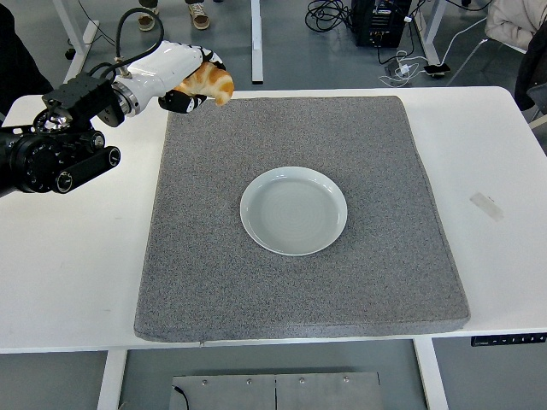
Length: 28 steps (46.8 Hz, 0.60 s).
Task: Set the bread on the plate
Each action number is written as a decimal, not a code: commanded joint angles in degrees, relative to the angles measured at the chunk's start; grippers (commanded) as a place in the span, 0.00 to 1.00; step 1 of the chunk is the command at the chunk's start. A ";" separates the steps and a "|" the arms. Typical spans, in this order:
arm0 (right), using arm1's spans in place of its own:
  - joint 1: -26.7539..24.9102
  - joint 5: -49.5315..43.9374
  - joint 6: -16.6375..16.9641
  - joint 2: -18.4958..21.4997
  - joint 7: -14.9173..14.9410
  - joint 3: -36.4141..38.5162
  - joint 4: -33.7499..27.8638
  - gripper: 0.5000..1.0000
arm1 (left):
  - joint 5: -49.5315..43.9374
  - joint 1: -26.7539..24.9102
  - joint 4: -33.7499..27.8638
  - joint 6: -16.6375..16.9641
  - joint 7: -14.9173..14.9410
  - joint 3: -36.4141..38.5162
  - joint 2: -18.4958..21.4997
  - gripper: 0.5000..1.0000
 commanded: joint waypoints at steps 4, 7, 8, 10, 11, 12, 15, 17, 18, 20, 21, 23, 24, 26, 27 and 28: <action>0.00 0.00 0.00 0.00 0.00 0.00 0.00 1.00 | -0.01 -2.06 0.02 -0.14 -0.20 -0.71 1.27 0.00; 0.00 0.00 0.00 0.00 0.00 0.00 0.00 1.00 | -0.27 -2.76 0.02 -0.14 -0.20 -0.79 1.36 0.00; 0.00 0.00 0.00 0.00 0.00 0.00 0.00 1.00 | -0.27 -2.85 0.02 -0.14 -0.20 -0.97 1.36 0.00; 0.00 0.00 0.00 0.00 0.00 0.00 0.00 1.00 | -0.27 -3.38 0.02 -0.14 -0.20 -1.32 1.36 0.00; 0.00 0.00 0.00 0.00 0.00 0.00 0.00 1.00 | -0.27 -3.55 0.02 -0.23 -0.20 -1.50 1.36 0.00; 0.00 0.00 0.00 0.00 0.00 0.00 0.00 1.00 | -0.27 -3.73 0.02 -0.23 -0.20 -1.58 1.36 0.00; 0.00 0.00 0.00 0.00 0.00 0.00 0.00 1.00 | -0.27 -4.17 0.02 -0.49 -0.20 -1.76 1.45 0.00; 0.00 0.00 0.00 0.00 0.00 0.00 0.00 1.00 | -0.27 -4.52 0.02 -0.58 -0.20 -1.76 1.45 0.00; 0.00 0.00 0.00 0.00 0.00 0.00 0.00 1.00 | -0.27 -4.61 0.02 -0.58 -0.20 -1.76 1.45 0.00; 0.00 0.00 0.00 0.00 0.00 0.00 0.00 1.00 | -0.27 -4.70 0.02 -0.58 -0.20 -1.76 1.45 0.00; 0.00 0.00 -0.08 0.00 0.00 0.00 0.00 1.00 | -0.27 -4.78 0.02 -0.58 -0.20 -1.85 1.45 0.00; 0.00 0.00 0.00 0.00 0.00 0.00 0.00 1.00 | -0.27 -5.05 0.02 -0.58 -0.20 -1.85 1.45 0.00; 0.00 0.00 0.00 0.00 0.00 0.00 0.00 1.00 | -0.27 -5.22 0.02 -0.58 -0.20 -1.94 1.45 0.00; 0.00 0.00 0.00 0.00 0.00 0.00 0.00 1.00 | -0.36 -5.40 0.02 -0.67 -0.20 -2.11 1.45 0.00; 0.00 0.00 0.00 0.00 0.00 0.00 0.00 1.00 | -0.36 -5.40 0.02 -0.76 -0.20 -2.29 1.45 0.00; 0.00 0.00 0.00 0.00 0.00 0.00 0.00 1.00 | -0.36 -5.49 0.02 -1.02 -0.20 -2.38 1.45 0.00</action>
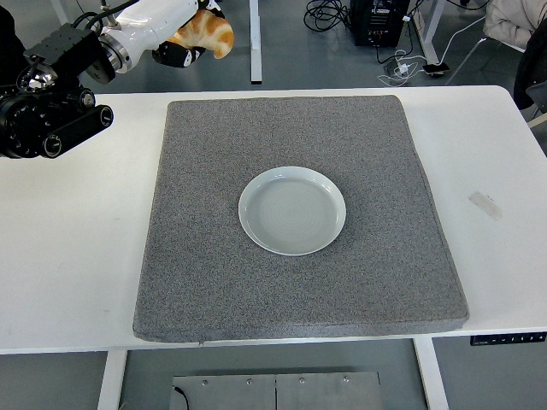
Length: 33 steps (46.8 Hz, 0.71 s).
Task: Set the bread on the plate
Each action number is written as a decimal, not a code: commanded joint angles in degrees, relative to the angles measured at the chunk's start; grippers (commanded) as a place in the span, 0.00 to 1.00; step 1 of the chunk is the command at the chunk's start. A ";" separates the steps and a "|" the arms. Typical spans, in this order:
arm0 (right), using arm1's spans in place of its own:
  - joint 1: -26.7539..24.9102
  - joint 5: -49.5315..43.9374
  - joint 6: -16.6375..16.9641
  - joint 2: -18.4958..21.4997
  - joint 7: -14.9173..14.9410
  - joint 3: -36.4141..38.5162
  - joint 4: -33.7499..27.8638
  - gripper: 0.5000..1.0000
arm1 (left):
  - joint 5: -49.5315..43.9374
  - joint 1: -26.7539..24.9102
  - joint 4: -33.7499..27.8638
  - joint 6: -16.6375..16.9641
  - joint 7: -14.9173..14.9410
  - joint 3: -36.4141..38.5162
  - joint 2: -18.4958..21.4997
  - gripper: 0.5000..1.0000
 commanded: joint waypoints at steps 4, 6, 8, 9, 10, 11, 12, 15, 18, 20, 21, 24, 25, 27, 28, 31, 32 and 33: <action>0.00 0.00 0.00 0.00 0.00 0.00 0.00 1.00 | 0.04 -0.75 0.00 -1.16 0.00 -1.01 -0.01 0.00; 0.00 0.00 0.00 0.00 0.00 0.00 0.00 1.00 | 0.04 -1.01 0.00 -1.34 0.00 -1.01 0.17 0.00; 0.00 0.00 0.00 0.00 0.00 0.00 0.00 1.00 | 0.04 -1.36 0.00 -1.52 0.00 -1.01 0.17 0.00; 0.00 0.00 0.00 0.00 0.00 0.00 0.00 1.00 | 0.04 -1.45 0.00 -1.60 0.00 -1.10 0.00 0.00; 0.00 0.00 0.00 0.00 0.00 0.00 0.00 1.00 | -0.05 -1.54 0.00 -1.61 0.00 -1.10 -0.01 0.00; 0.00 0.00 0.00 0.00 0.00 0.00 0.00 1.00 | 0.04 -1.71 0.00 -1.69 0.00 -1.10 0.17 0.00; 0.00 0.00 0.00 0.00 0.00 0.00 0.00 1.00 | 0.04 -1.80 0.00 -1.69 0.00 -1.10 0.00 0.00; 0.00 0.00 0.00 0.00 0.00 0.00 0.00 1.00 | 0.04 -2.07 0.00 -1.96 0.00 -1.10 -0.01 0.00; 0.00 0.00 0.00 0.00 0.00 0.00 0.00 1.00 | -0.05 -2.07 0.00 -2.13 0.00 -1.10 -0.01 0.00; 0.00 0.00 0.00 0.00 0.00 0.00 0.00 1.00 | 0.04 -2.07 0.00 -2.13 0.00 -1.10 -0.01 0.00; 0.00 0.00 0.00 0.00 0.00 0.00 0.00 1.00 | -0.05 -2.07 0.00 -2.13 0.00 -1.10 -0.01 0.00; 0.00 0.00 0.00 0.00 0.00 0.00 0.00 1.00 | 0.04 -2.07 0.00 -2.40 0.00 -1.10 -0.01 0.00; 0.00 0.00 0.00 0.00 0.00 0.00 0.00 1.00 | 0.04 -2.07 0.00 -2.57 0.00 -1.10 -0.01 0.00; 0.00 0.00 0.00 0.00 0.00 0.00 0.00 1.00 | 0.04 -2.07 -0.08 -2.83 0.00 -1.19 -0.09 0.00; 0.00 0.00 0.00 0.00 0.00 0.00 0.00 1.00 | 0.04 -2.07 -0.08 -2.84 -0.09 -1.28 -0.09 0.00; 0.00 0.00 0.00 0.00 0.00 0.00 0.00 1.00 | 0.04 -2.07 -0.17 -3.01 -0.52 -1.72 -0.27 0.00; 0.00 0.00 0.00 0.00 0.00 0.00 0.00 1.00 | 0.13 -2.07 -0.43 -3.10 -0.70 -1.89 -0.27 0.00; 0.00 0.00 0.00 0.00 0.00 0.00 0.00 1.00 | 0.13 -2.07 -0.87 -3.10 -0.88 -1.98 -0.27 0.00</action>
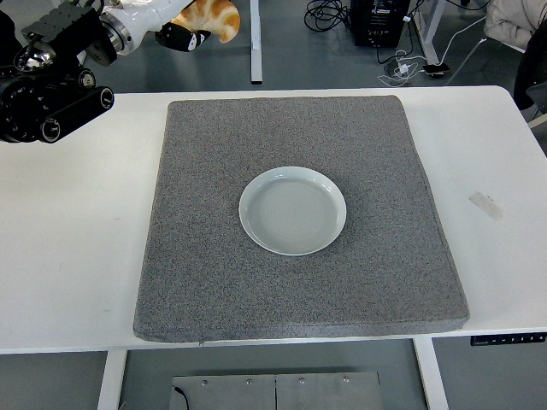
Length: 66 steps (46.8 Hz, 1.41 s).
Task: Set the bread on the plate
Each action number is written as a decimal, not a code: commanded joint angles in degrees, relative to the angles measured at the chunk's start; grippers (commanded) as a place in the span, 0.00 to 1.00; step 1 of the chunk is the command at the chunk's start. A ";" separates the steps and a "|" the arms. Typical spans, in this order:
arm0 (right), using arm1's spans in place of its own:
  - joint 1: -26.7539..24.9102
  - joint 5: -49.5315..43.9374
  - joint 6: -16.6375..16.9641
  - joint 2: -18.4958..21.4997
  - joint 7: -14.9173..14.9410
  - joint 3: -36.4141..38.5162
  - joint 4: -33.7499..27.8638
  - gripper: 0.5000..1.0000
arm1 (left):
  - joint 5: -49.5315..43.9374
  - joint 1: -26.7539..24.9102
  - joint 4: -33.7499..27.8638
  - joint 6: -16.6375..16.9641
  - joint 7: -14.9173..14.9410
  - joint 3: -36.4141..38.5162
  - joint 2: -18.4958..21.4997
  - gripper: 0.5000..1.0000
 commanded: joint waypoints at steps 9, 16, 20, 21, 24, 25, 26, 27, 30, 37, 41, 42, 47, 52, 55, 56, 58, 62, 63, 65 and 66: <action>0.00 0.00 0.00 0.00 0.00 0.00 -0.03 1.00 | 0.35 -0.05 -5.38 -0.12 -1.14 -0.97 0.25 0.00; 0.00 0.00 0.00 0.00 0.00 0.00 -0.03 1.00 | 0.44 -0.23 -9.07 -0.12 -1.14 -2.55 0.51 0.00; 0.00 0.00 0.00 0.00 0.00 0.00 -0.03 1.00 | 0.53 -0.67 -11.01 -0.12 -1.14 -2.99 1.13 0.00; 0.00 0.00 0.00 0.00 0.00 0.00 -0.03 1.00 | 0.79 -0.67 -11.45 -0.03 -1.14 -3.08 1.22 0.00; 0.00 0.00 0.00 0.00 0.00 0.00 -0.03 1.00 | 1.23 -0.75 -12.59 -0.03 -1.14 -3.25 1.22 0.00; 0.00 0.00 0.00 0.00 0.00 0.00 -0.03 1.00 | 1.32 -0.76 -12.94 -0.03 -1.14 -3.25 1.22 0.00; 0.00 0.00 0.00 0.00 0.00 0.00 -0.03 1.00 | 1.49 -0.76 -13.29 -0.03 -1.14 -3.43 1.22 0.00; 0.00 0.00 0.00 0.00 0.00 0.00 -0.03 1.00 | 1.58 -0.76 -13.56 -0.03 -1.14 -3.60 1.22 0.00; 0.00 0.00 0.00 0.00 0.00 0.00 -0.03 1.00 | 2.20 -0.76 -14.44 -0.12 -1.14 -4.13 1.13 0.00; 0.00 0.00 0.00 0.00 0.00 0.00 -0.03 1.00 | 3.96 -0.67 -17.33 -0.03 -1.05 -4.31 1.04 0.00; 0.00 0.00 0.00 0.00 0.00 0.00 -0.03 1.00 | 4.48 -0.84 -19.71 -0.03 -0.79 -5.01 0.87 0.00; 0.00 0.00 0.00 0.00 0.00 0.00 -0.03 1.00 | 4.66 -0.76 -20.32 -0.03 -0.79 -5.19 0.87 0.00; 0.00 0.00 0.00 0.00 0.00 0.00 -0.03 1.00 | 6.24 -0.32 -21.21 -0.03 -0.79 -5.36 0.60 0.00; 0.00 0.00 0.00 0.00 0.00 0.00 -0.03 1.00 | 6.68 -0.23 -21.29 0.06 -0.79 -5.36 0.25 0.00; 0.00 0.00 0.00 0.00 0.00 0.00 -0.03 1.00 | 7.03 0.03 -21.47 0.06 -0.87 -5.19 0.25 0.00; 0.00 0.00 0.00 0.00 0.00 0.00 -0.03 1.00 | 7.38 0.21 -21.64 0.06 -0.87 -5.19 0.16 0.00; 0.00 0.00 0.00 0.00 0.00 0.00 -0.03 1.00 | 8.17 0.82 -21.91 0.06 -0.87 -5.19 -0.01 0.00; 0.00 0.00 0.00 0.00 0.00 0.00 -0.03 1.00 | 9.67 1.88 -22.35 0.06 -0.87 -5.01 -0.36 0.00; 0.00 0.00 0.00 0.00 0.00 0.00 -0.03 1.00 | 10.02 2.14 -22.61 0.06 -0.96 -5.01 -0.28 0.00; 0.00 0.00 0.00 0.00 0.00 0.00 -0.03 1.00 | 10.63 2.58 -22.88 0.06 -0.96 -5.01 -0.28 0.00; 0.00 0.00 0.00 0.00 0.00 0.00 -0.03 1.00 | 10.81 2.76 -22.88 0.06 -1.05 -4.93 -0.28 0.00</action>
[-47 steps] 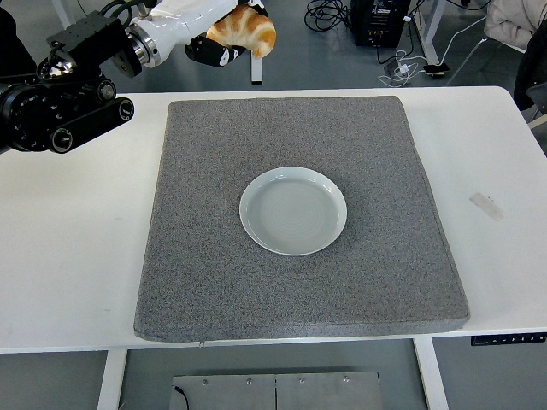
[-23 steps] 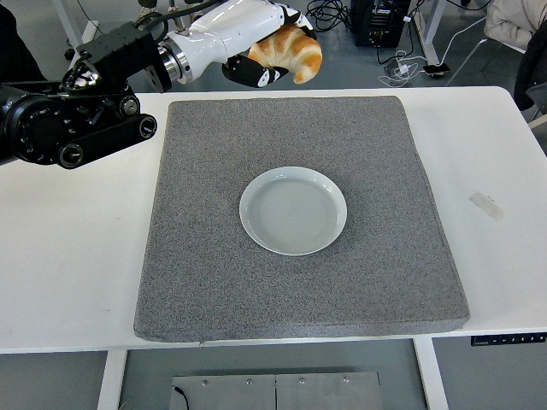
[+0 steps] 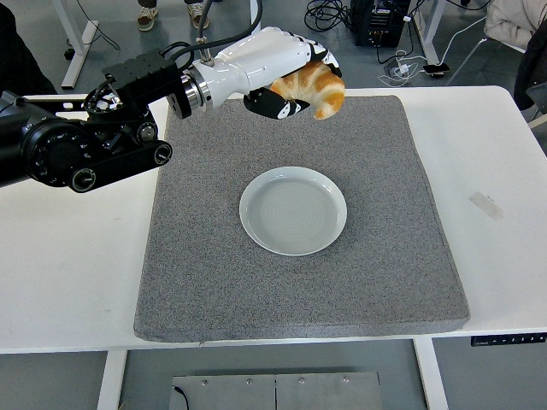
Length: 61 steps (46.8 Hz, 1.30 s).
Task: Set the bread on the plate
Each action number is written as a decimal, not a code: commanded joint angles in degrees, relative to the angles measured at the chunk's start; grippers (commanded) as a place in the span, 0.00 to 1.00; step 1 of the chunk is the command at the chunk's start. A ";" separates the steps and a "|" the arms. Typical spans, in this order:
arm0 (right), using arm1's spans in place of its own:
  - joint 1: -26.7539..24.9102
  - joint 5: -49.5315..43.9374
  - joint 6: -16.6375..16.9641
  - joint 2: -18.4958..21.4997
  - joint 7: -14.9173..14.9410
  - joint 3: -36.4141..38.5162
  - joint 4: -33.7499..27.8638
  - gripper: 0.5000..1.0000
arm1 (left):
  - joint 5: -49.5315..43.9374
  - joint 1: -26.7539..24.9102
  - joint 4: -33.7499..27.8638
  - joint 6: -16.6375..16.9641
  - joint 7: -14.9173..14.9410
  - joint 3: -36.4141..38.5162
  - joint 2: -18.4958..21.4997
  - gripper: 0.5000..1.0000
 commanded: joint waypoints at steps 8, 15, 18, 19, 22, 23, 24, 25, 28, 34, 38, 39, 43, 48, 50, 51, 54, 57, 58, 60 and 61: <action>0.00 0.00 0.00 0.00 0.00 0.00 0.00 1.00 | 2.17 1.54 -0.32 0.08 -0.35 0.17 0.01 0.00; 0.00 0.00 0.00 0.00 0.00 0.00 0.00 1.00 | 4.63 3.21 -0.32 0.34 -0.61 0.26 -0.25 0.00; 0.00 0.00 0.00 0.00 0.00 0.00 0.00 1.00 | 5.25 4.09 -0.32 0.43 -0.61 0.26 -0.69 0.00; 0.00 0.00 0.00 0.00 0.00 0.00 0.00 1.00 | 5.33 4.35 -0.32 0.43 -0.61 0.35 -0.78 0.00; 0.00 0.00 0.00 0.00 0.00 0.00 0.00 1.00 | 5.42 4.97 -0.23 0.52 -0.61 0.35 -0.87 0.00; 0.00 0.00 0.00 0.00 0.00 0.00 0.00 1.00 | 5.51 5.14 -0.23 0.52 -0.61 0.35 -0.95 0.00; 0.00 0.00 0.00 0.00 0.00 0.00 0.00 1.00 | 5.51 5.41 -0.23 0.61 -0.61 0.35 -0.95 0.00; 0.00 0.00 0.00 0.00 0.00 0.00 0.00 1.00 | 5.51 5.50 -0.23 0.69 -0.61 0.44 -0.95 0.00; 0.00 0.00 0.00 0.00 0.00 0.00 0.00 1.00 | 5.51 6.11 -0.23 1.31 -0.61 1.14 -1.04 0.00; 0.00 0.00 0.00 0.00 0.00 0.00 0.00 1.00 | 5.51 6.20 0.21 3.42 -0.52 4.39 -2.45 0.00; 0.00 0.00 0.00 0.00 0.00 0.00 0.00 1.00 | 5.51 6.90 0.82 5.44 -0.44 6.32 -2.97 0.00; 0.00 0.00 0.00 0.00 0.00 0.00 0.00 1.00 | 5.51 7.16 1.00 5.88 -0.44 6.59 -3.24 0.00; 0.00 0.00 0.00 0.00 0.00 0.00 0.00 1.00 | 5.51 7.87 1.53 6.76 -0.44 7.55 -3.41 0.00; 0.00 0.00 0.00 0.00 0.00 0.00 0.00 1.00 | 5.51 8.31 2.41 7.37 -0.44 8.00 -3.77 0.00; 0.00 0.00 0.00 0.00 0.00 0.00 0.00 1.00 | 5.51 8.57 2.76 7.38 -0.44 8.08 -3.77 0.00; 0.00 0.00 0.00 0.00 0.00 0.00 0.00 1.00 | 5.51 8.75 2.93 7.46 -0.52 8.08 -3.77 0.00; 0.00 0.00 0.00 0.00 0.00 0.00 0.00 1.00 | 5.51 9.10 3.64 7.55 -0.52 8.08 -4.03 0.00; 0.00 0.00 0.00 0.00 0.00 0.00 0.00 1.00 | 5.51 9.80 4.25 7.64 -0.61 8.17 -4.47 0.00; 0.00 0.00 0.00 0.00 0.00 0.00 0.00 1.00 | 5.51 10.06 4.43 7.64 -0.61 8.26 -4.47 0.00; 0.00 0.00 0.00 0.00 0.00 0.00 0.00 1.00 | 5.51 10.42 4.78 7.64 -0.61 8.70 -4.56 0.00; 0.00 0.00 0.00 0.00 0.00 0.00 0.00 1.00 | 5.51 10.59 4.95 7.73 -0.70 8.96 -4.64 0.00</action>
